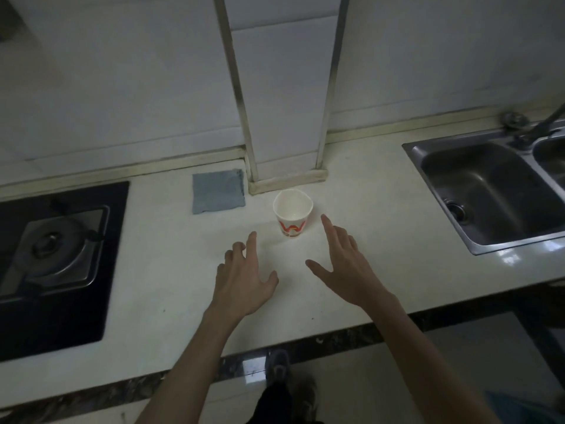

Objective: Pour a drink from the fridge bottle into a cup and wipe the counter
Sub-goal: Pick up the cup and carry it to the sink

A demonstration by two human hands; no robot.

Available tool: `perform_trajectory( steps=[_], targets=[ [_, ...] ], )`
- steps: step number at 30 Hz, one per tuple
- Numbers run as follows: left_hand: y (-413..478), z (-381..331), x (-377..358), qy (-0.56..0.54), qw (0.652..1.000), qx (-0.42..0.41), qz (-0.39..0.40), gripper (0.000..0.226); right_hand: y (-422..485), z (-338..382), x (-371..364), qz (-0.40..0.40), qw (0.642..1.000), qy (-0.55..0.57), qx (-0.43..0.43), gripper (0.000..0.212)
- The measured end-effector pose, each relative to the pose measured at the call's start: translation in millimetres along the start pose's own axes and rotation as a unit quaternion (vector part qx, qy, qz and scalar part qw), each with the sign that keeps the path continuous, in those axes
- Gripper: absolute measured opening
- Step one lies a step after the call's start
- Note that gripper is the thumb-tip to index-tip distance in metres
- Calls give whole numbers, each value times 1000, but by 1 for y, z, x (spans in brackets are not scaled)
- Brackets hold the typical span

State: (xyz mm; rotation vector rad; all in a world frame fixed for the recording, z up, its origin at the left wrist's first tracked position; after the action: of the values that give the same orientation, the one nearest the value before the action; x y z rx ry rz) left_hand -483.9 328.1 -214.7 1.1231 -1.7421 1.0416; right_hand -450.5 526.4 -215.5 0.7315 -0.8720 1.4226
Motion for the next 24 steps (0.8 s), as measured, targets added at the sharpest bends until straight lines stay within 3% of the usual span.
perform_trajectory(
  steps=[20, 24],
  targets=[
    [114, 6, -56, -40, 994, -35, 96, 93, 90, -21, -62, -55, 981, 176, -61, 115],
    [115, 4, -61, -53, 993, -50, 95, 89, 96, -19, -69, -66, 970, 216, -87, 112]
  ],
)
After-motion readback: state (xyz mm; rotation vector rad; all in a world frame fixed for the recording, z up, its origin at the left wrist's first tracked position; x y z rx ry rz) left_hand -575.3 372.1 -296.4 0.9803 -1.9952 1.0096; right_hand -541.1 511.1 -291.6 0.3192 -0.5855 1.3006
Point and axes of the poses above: each hand's wrist, its own y-axis towards the middle knuckle, its own x-axis out of the back of the hand, z = x × y, the point moved 6 cm from there along y, towards the middle knuckle, and after that the axes turned 1 degree about -x, right-handed, at the moved point
